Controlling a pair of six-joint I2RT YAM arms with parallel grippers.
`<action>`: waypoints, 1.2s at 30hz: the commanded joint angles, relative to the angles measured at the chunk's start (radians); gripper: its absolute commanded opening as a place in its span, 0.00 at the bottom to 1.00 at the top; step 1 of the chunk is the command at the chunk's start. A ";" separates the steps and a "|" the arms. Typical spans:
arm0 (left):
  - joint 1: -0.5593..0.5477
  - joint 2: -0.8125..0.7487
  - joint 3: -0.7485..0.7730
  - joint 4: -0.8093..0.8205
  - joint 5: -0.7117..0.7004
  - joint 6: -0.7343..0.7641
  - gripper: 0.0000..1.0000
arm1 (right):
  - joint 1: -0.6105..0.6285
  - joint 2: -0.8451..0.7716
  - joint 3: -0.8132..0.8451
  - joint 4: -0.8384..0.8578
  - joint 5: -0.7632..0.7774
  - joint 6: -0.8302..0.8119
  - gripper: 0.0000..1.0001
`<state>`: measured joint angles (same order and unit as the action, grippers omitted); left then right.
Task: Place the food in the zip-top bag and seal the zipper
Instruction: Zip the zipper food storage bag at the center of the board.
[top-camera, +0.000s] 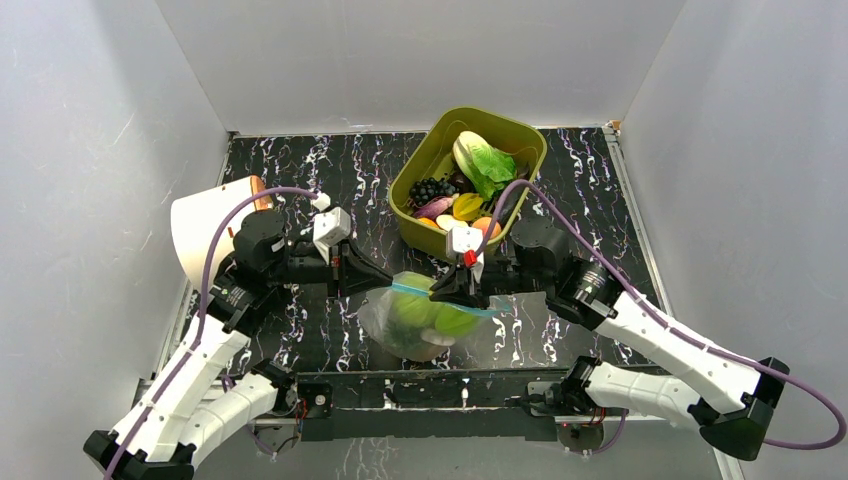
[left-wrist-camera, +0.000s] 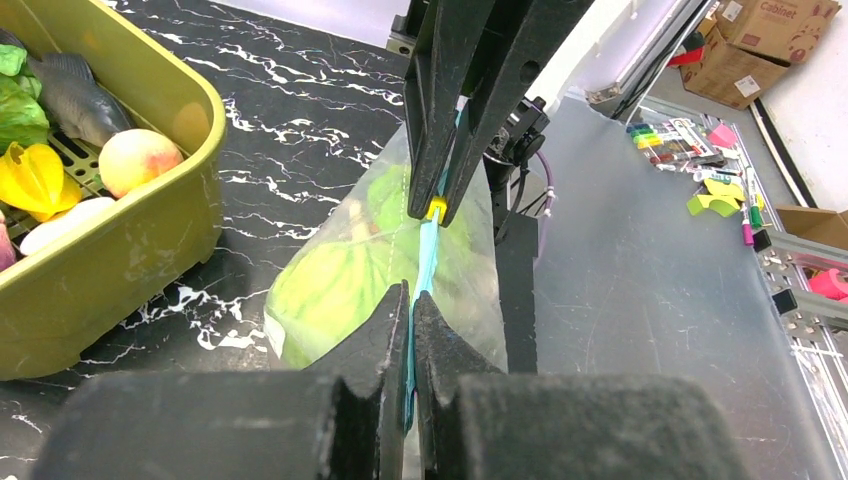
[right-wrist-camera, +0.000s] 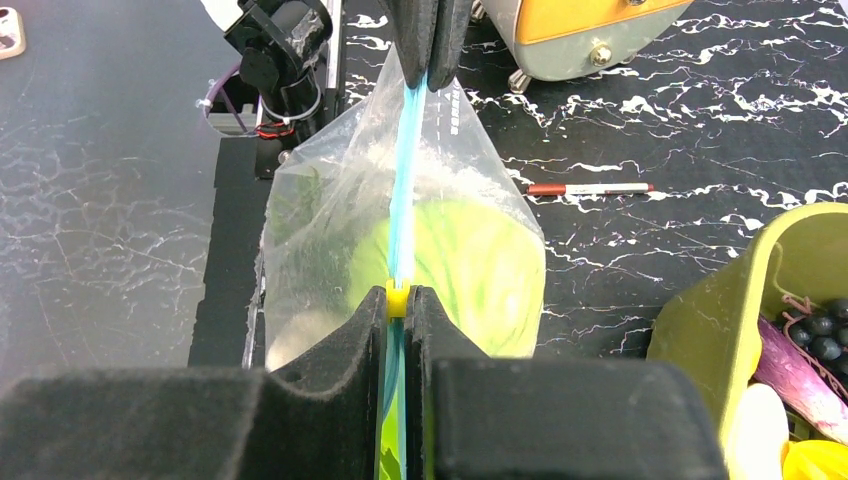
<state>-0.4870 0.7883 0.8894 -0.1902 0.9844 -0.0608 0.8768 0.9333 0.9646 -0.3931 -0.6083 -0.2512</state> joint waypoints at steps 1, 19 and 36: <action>0.010 -0.006 0.043 -0.029 -0.042 0.037 0.00 | -0.011 -0.021 0.020 -0.014 -0.010 0.019 0.00; 0.009 0.122 0.010 -0.180 0.150 0.289 0.64 | -0.010 0.196 0.175 0.109 -0.139 0.042 0.00; 0.009 0.039 -0.006 -0.115 -0.056 0.220 0.00 | -0.023 0.114 0.071 0.010 -0.042 0.045 0.00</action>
<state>-0.4858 0.9142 0.8917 -0.3870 0.9916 0.2150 0.8639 1.1290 1.0481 -0.3546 -0.6781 -0.2043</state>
